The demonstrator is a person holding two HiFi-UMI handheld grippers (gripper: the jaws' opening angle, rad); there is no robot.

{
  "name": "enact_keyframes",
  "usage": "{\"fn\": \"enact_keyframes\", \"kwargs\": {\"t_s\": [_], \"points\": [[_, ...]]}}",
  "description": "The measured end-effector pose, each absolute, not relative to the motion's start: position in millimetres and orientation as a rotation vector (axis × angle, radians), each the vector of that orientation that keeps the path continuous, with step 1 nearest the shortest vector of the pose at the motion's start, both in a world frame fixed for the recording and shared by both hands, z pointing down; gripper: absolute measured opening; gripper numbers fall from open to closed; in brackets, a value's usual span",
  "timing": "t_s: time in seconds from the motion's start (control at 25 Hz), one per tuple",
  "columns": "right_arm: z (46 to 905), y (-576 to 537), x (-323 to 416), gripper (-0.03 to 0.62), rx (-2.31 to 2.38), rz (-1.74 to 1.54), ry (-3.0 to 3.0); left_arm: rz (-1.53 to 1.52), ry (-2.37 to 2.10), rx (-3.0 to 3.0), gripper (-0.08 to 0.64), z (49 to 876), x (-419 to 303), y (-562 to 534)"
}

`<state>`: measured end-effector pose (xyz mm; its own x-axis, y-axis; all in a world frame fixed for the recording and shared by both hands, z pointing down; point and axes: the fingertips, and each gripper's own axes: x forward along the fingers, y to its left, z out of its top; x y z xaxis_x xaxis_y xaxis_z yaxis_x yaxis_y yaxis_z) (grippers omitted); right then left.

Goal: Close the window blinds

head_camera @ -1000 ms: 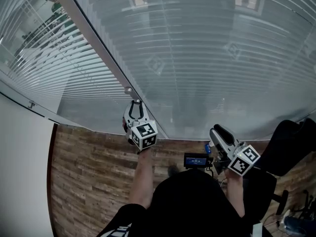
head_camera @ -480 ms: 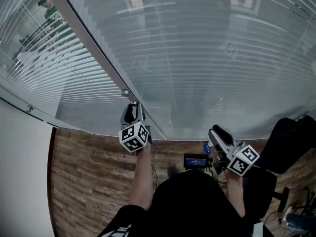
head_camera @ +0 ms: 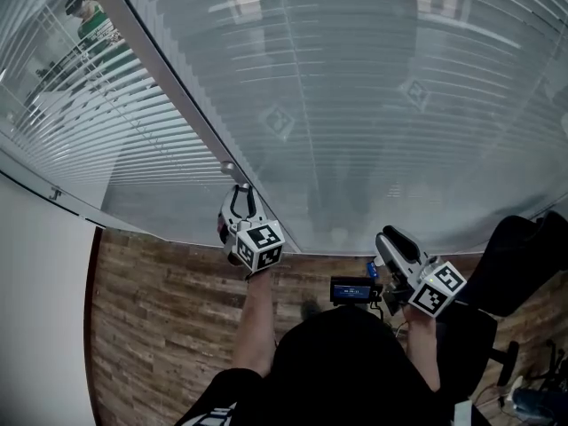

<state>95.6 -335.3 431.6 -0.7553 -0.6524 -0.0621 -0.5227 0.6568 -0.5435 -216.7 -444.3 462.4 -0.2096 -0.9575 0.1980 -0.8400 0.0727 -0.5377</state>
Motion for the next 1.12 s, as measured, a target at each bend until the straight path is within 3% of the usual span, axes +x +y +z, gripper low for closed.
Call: {"fn": "enact_keyframes", "kwargs": {"t_s": [0.4, 0.64, 0.8, 1.12], "points": [[436.9, -334.4, 99.1, 0.101, -0.954, -0.746, 2.614, -0.234, 2.356, -2.220, 0.154, 466.9, -218.5, -437.7], [437.0, -332.9, 100.1, 0.101, -0.961, -0.747, 2.610, -0.081, 2.416, -2.280, 0.153, 460.1, -222.4, -442.1], [435.8, -331.5, 103.2, 0.101, -0.970, -0.756, 2.605, -0.200, 2.409, -2.232, 0.140, 459.7, -222.5, -441.2], [440.2, -333.4, 106.3, 0.101, -0.960, -0.765, 2.602, -0.714, 2.205, -1.911, 0.138, 466.9, -221.8, -443.9]]}}
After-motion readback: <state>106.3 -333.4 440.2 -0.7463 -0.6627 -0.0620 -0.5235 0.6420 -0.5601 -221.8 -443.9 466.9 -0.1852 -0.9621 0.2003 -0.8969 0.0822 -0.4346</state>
